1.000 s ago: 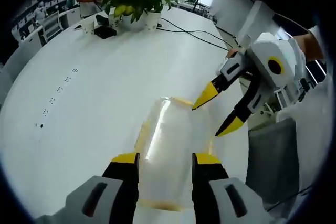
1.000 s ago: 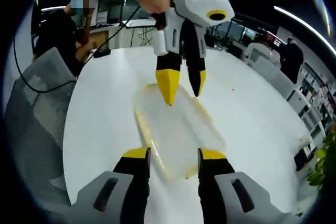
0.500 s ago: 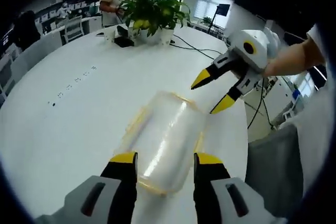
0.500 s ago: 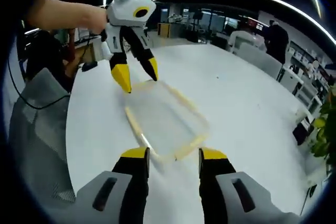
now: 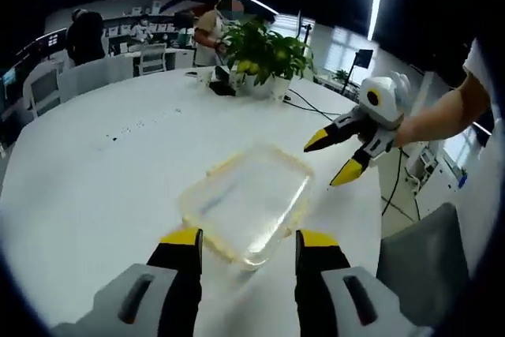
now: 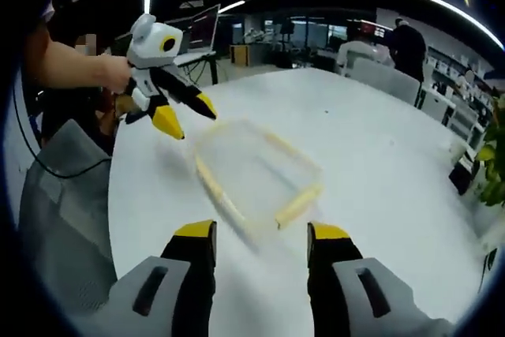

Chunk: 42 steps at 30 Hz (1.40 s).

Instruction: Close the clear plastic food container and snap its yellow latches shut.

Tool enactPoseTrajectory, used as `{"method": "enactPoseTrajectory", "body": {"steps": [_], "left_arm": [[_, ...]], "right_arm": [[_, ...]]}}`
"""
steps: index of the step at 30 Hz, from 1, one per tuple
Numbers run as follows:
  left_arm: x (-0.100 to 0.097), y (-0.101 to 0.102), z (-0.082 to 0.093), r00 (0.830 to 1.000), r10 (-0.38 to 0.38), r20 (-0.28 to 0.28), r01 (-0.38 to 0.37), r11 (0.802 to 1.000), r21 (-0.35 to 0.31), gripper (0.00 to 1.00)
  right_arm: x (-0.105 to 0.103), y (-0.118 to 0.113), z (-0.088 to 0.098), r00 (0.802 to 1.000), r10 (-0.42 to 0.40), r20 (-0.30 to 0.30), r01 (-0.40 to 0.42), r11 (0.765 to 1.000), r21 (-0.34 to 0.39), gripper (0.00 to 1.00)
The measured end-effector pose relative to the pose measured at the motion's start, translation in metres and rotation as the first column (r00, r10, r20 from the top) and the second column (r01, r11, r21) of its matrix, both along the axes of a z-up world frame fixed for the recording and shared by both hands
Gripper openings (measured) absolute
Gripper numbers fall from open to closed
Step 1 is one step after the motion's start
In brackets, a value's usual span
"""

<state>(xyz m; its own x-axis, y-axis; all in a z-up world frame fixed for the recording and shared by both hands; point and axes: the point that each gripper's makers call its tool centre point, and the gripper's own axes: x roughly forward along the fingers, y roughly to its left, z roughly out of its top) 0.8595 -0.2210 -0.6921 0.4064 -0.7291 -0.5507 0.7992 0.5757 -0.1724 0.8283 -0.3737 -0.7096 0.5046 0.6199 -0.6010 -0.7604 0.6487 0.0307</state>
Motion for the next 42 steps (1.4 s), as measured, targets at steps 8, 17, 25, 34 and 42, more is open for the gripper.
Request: {"method": "enactPoseTrajectory", "body": {"steps": [8,17,25,34,42], "left_arm": [[-0.019,0.004,-0.012,0.994,0.033,0.106,-0.029,0.999,-0.044,0.45],[-0.017,0.0,-0.026,0.985,0.048,0.166,-0.04,0.998,-0.05,0.45],[-0.015,0.0,-0.04,0.987,0.043,0.153,-0.038,0.999,-0.031,0.46],[-0.009,-0.001,-0.047,0.987,0.035,0.158,-0.033,0.999,-0.019,0.44],[-0.007,-0.005,-0.052,0.989,0.025,0.149,-0.023,1.0,-0.012,0.41]], "right_arm": [[-0.003,0.006,-0.014,1.0,0.007,-0.013,-0.007,1.0,0.012,0.43],[0.003,0.006,-0.031,0.999,0.03,0.01,-0.03,0.999,-0.045,0.43],[0.009,0.004,-0.046,0.999,0.033,-0.007,-0.033,0.997,-0.076,0.43],[0.015,0.006,-0.054,1.0,0.029,-0.012,-0.03,0.996,-0.083,0.42],[0.017,0.009,-0.058,0.999,0.042,-0.012,-0.043,0.994,-0.099,0.4]]}}
